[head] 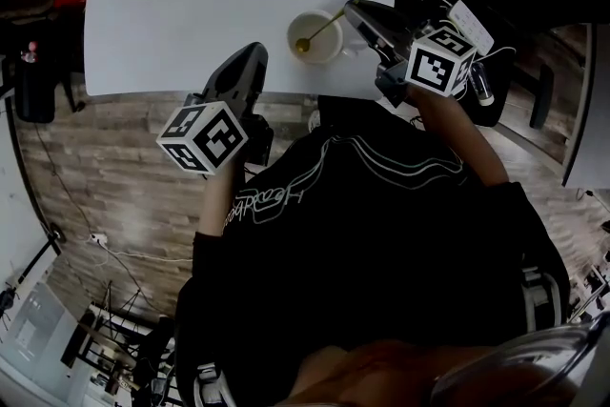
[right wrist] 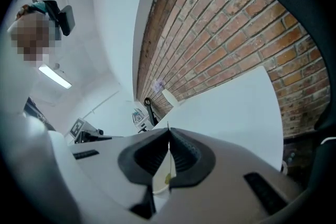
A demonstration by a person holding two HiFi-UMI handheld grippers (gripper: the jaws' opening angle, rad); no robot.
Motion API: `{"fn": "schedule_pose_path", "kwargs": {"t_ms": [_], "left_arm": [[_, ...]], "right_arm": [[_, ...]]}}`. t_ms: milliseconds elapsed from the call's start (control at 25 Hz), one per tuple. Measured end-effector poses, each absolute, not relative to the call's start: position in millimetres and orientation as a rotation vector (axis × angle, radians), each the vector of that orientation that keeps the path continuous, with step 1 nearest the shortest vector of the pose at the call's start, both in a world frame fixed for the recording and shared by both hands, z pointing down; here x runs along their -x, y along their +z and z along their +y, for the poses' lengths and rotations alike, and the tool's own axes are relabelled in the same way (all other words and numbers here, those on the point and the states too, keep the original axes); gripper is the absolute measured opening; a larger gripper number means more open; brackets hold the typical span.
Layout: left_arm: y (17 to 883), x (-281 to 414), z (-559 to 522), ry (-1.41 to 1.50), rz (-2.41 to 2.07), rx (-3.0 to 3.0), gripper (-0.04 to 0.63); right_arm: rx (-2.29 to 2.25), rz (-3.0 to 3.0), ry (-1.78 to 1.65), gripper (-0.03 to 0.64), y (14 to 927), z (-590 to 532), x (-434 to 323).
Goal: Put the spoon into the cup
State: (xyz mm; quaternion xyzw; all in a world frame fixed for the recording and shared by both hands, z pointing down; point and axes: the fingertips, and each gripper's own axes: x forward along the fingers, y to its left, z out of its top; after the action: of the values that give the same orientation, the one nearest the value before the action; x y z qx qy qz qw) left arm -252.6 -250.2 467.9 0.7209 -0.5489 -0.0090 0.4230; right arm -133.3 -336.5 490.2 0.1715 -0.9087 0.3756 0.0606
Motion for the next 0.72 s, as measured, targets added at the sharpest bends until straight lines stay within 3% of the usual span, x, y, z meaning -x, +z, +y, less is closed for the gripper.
{"fn": "schedule_pose_path", "kwargs": {"t_ms": [720], "left_arm": [[472.7,254.4,-257.2,-0.013,-1.370,-1.796,0.003]], "right_arm": [[-0.501,-2.734,1.085,0.000,509.3,-339.2,142.3]]}}
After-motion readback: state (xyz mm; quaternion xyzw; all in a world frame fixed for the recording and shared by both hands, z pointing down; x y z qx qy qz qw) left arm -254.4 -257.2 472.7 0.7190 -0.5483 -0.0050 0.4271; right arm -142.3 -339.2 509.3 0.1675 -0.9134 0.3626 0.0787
